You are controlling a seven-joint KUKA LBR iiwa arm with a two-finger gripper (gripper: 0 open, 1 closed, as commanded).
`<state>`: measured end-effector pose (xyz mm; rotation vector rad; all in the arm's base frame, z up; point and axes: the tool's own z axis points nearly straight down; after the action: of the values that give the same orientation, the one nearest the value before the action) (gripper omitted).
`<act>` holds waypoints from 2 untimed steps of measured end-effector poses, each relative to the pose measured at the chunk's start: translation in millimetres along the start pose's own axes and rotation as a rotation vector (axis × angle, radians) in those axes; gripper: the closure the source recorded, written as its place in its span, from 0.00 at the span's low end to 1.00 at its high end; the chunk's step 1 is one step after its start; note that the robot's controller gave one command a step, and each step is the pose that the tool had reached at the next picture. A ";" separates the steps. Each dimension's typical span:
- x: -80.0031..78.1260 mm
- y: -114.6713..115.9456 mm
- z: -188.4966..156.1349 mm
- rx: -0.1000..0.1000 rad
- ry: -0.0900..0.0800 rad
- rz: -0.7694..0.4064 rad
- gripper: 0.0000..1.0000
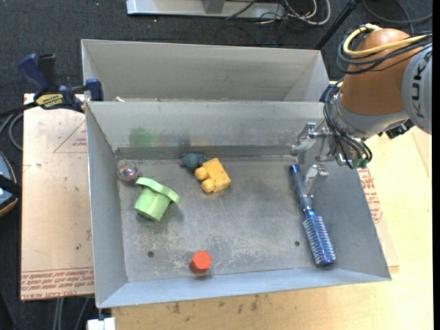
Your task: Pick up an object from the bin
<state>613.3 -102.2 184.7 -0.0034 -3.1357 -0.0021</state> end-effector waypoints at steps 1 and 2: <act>-1.6 -6.3 111.3 -0.002 -0.014 0.095 0.00; 44.4 -37.0 108.8 -0.008 -0.028 -0.135 0.00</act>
Offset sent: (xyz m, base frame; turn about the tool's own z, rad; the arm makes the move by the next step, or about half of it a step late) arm -0.0026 -0.0074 -0.1147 0.0954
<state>568.1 -138.9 76.0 0.2102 -3.1566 -0.0152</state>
